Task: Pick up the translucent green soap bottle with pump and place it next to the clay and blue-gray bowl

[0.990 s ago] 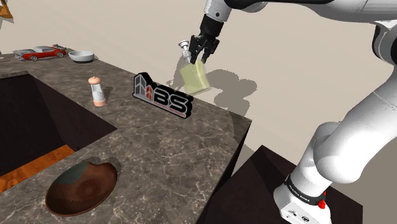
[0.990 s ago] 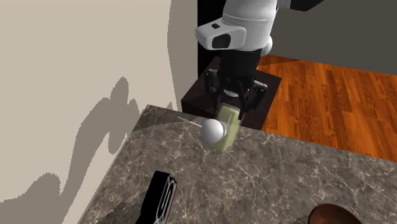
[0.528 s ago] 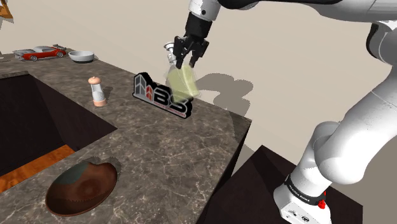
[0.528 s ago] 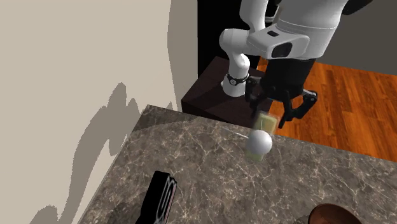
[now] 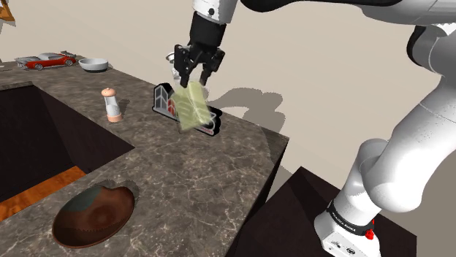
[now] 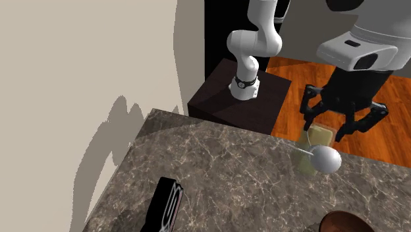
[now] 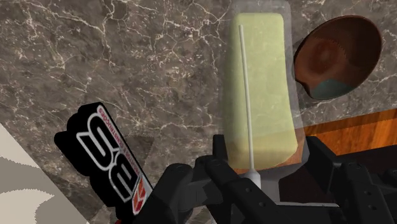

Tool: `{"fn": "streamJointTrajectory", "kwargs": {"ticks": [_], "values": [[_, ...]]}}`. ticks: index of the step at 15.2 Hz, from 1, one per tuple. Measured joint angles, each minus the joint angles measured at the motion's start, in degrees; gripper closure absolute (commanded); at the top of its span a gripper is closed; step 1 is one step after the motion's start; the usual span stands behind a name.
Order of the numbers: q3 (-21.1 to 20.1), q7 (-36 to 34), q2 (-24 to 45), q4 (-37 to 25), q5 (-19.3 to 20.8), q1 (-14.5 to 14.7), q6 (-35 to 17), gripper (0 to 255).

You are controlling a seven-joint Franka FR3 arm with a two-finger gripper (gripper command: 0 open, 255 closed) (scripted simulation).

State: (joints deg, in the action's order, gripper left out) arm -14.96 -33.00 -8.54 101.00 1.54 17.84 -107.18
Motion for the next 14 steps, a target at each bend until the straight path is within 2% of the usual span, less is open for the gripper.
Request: {"fn": "streamJointTrajectory", "kwargs": {"ticks": [6, 14], "values": [[-5.54, -9.61, 6.07, -6.65, 3.68, 3.67, 1.49, 255], [-5.84, -10.95, 6.0, -0.84, 3.96, 3.93, -4.14, 255]]}}
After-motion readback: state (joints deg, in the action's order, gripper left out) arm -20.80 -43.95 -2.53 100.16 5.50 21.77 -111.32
